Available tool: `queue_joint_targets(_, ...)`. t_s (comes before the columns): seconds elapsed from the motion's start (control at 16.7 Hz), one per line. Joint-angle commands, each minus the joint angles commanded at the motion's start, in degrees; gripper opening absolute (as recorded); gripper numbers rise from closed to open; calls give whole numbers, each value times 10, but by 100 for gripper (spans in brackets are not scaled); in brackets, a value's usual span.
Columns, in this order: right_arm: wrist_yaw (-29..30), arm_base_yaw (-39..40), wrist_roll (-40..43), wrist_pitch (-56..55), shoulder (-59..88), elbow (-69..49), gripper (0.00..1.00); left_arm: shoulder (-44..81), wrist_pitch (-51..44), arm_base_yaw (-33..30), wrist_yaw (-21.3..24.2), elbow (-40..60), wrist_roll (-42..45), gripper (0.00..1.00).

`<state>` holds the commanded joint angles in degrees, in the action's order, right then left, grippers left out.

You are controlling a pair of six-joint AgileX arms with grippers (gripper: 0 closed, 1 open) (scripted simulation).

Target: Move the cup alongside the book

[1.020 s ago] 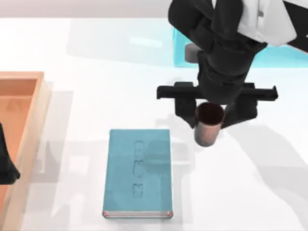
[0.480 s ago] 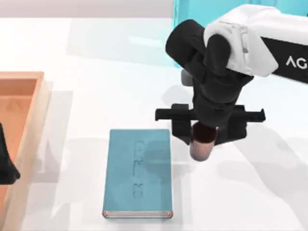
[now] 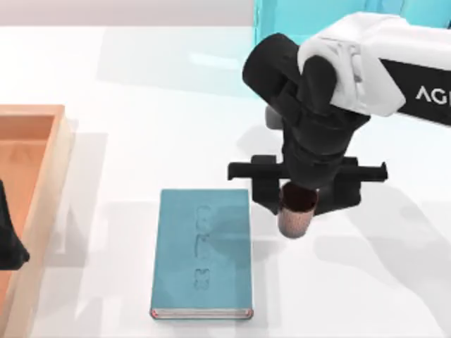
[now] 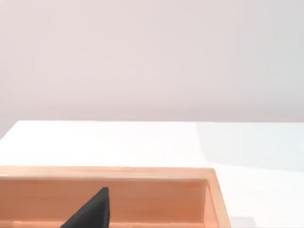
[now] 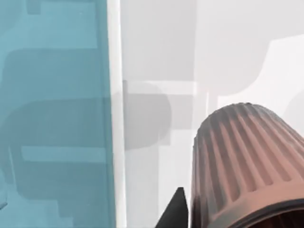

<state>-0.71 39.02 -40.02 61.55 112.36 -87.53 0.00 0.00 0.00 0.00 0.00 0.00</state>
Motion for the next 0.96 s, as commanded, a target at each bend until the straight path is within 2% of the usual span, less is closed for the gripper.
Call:
queue_joint_targets(0.6,0,0,0,0,0,0,98,0,0,0,0,0,0,100)
queue_joint_targets(0.96,0,0,0,0,0,0,100,0,0,0,0,0,0,100)
